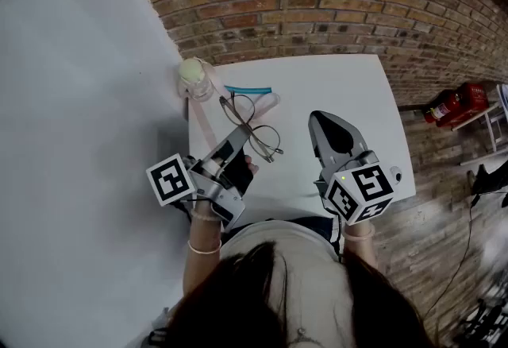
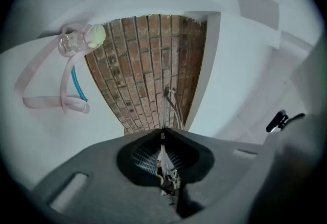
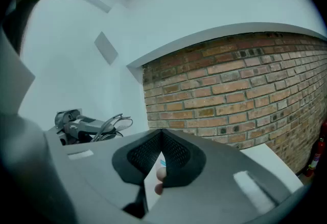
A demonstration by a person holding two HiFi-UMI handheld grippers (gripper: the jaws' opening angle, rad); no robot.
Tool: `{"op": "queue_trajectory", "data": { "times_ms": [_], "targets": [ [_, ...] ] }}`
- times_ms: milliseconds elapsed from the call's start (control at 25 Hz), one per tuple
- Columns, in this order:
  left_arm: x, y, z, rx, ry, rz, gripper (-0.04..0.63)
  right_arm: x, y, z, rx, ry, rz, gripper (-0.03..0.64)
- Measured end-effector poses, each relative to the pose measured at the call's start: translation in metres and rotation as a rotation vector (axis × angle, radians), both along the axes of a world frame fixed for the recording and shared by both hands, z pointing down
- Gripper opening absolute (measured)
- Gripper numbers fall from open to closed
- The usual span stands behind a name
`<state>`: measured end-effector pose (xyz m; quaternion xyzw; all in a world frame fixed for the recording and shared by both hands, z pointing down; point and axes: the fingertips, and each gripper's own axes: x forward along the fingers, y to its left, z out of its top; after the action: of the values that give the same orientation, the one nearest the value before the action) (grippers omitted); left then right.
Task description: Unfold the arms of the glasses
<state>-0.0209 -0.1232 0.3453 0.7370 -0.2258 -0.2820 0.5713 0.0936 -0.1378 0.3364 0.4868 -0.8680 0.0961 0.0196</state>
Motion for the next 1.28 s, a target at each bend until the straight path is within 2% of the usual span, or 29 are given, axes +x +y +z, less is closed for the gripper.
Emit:
{"op": "queue_trajectory", "data": {
  "times_ms": [280,840,1280],
  "targets": [
    [-0.004,-0.005,0.002,-0.003,-0.006,-0.002,0.023,-0.004,0.0,0.001,-0.01,-0.048,-0.036,0.006],
    [-0.015,-0.014,0.0,0.001,0.034,-0.033,0.022,-0.041,0.017,-0.014,0.034,-0.075,-0.27,0.006],
    [-0.026,-0.016,-0.007,0.013,0.07,-0.053,0.022,-0.063,0.031,-0.018,0.05,-0.09,-0.372,0.028]
  ]
}}
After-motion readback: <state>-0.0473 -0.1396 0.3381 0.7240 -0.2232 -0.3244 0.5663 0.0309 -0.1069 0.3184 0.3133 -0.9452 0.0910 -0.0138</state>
